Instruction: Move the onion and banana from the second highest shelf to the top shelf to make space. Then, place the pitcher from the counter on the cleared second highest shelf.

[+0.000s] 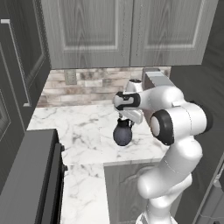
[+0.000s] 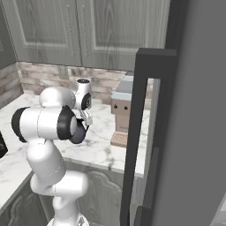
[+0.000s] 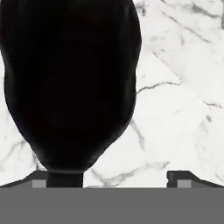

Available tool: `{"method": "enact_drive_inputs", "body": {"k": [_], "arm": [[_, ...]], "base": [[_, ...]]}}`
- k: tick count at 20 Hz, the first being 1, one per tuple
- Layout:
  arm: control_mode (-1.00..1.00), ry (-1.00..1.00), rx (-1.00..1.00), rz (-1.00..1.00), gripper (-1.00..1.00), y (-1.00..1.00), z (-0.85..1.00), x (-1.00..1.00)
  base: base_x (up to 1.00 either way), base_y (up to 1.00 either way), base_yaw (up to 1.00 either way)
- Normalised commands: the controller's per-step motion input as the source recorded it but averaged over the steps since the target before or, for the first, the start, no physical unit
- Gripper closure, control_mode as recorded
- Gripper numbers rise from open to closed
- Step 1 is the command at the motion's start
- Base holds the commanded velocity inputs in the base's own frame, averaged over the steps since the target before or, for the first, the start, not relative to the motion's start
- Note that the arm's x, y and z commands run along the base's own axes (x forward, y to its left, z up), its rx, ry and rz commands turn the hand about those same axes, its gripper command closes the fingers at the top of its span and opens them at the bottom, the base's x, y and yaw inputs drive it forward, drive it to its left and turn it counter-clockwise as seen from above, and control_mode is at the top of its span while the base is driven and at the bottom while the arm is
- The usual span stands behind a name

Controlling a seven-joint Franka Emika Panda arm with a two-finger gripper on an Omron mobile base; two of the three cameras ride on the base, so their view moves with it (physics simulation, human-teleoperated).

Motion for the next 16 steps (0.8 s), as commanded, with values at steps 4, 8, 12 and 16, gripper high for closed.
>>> {"method": "enact_drive_inputs", "body": {"k": [4, 8, 12, 16], "arm": [[-1.00, 0.00, -0.09, 0.06, -1.00, 0.04, -0.30, 0.00], [-1.00, 0.00, -0.11, 0.06, 1.00, 0.15, -0.27, -0.11], [-1.00, 0.00, -0.10, 0.04, 1.00, 0.13, -0.22, -0.28], [-1.00, -0.02, -0.03, 0.03, 1.00, 0.00, -0.08, -0.26]], "base": [[0.00, 0.00, 0.00], [0.00, 0.00, 0.00], [0.00, 0.00, 0.00], [0.00, 0.00, 0.00]]}}
